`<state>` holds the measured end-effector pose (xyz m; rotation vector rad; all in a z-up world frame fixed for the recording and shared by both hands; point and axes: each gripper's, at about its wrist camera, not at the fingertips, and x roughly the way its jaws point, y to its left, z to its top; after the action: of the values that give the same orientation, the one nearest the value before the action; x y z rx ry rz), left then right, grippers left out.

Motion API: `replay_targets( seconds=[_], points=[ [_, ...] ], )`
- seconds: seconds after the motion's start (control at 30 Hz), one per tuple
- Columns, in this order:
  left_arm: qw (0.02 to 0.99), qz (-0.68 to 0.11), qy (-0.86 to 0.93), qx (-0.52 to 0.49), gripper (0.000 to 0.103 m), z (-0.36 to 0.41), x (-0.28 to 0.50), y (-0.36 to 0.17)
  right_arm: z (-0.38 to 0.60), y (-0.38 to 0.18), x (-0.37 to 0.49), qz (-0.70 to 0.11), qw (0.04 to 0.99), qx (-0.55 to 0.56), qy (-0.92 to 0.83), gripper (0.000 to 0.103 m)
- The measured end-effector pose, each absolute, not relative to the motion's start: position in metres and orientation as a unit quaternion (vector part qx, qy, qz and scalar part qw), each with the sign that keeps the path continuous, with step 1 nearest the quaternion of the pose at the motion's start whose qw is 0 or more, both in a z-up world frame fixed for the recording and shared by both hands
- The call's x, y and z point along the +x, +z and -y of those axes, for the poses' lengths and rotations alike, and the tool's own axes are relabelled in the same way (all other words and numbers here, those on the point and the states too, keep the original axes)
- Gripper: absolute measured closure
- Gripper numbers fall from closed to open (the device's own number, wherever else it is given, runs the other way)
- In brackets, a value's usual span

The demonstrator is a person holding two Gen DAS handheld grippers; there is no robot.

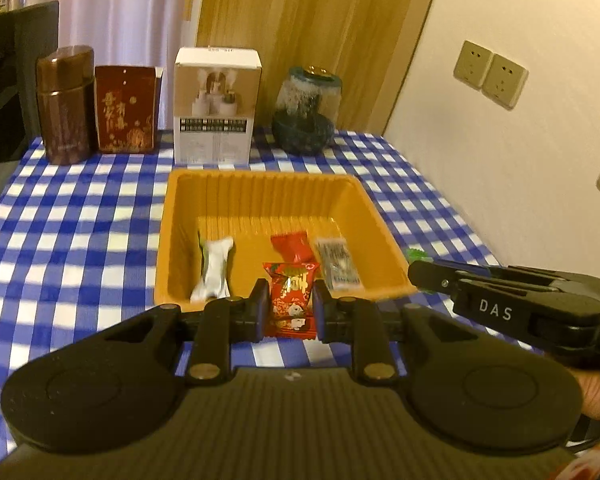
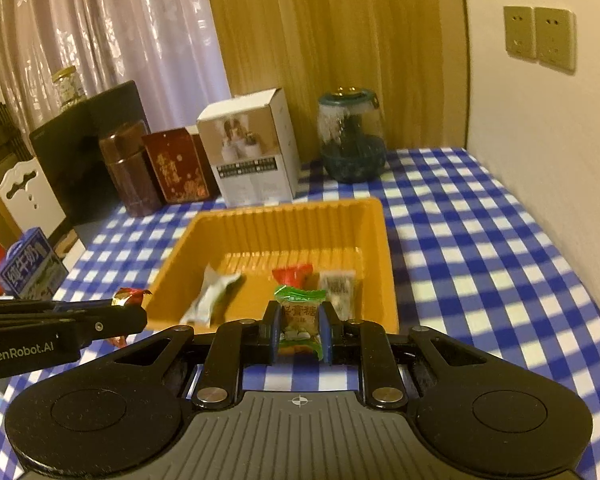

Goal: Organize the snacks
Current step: 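Carry both candies over the orange tray and open both tools to drop them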

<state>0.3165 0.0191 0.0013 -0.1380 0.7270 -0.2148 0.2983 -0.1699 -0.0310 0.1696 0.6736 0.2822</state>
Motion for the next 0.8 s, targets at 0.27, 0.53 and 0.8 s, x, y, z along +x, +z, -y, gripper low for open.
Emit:
replay_targets(
  seconds=[0.27,0.53,0.8],
  points=[
    [0.924,-0.362,-0.088,-0.081,0.083,-0.023,0.362,-0.002,0.166,-0.035,0.35,-0.343,0.924,0.094,0.141,0.083],
    [0.92,-0.374,-0.08,-0.087,0.083,-0.025,0.398,-0.015,0.166,-0.049,0.387,-0.366,0.915,0.109,0.135,0.083],
    [0.915,-0.386,-0.081,-0.089,0.083,-0.025,0.417,-0.029,0.165,-0.06,0.406,-0.378,0.909,0.118,0.131,0.083]
  ],
)
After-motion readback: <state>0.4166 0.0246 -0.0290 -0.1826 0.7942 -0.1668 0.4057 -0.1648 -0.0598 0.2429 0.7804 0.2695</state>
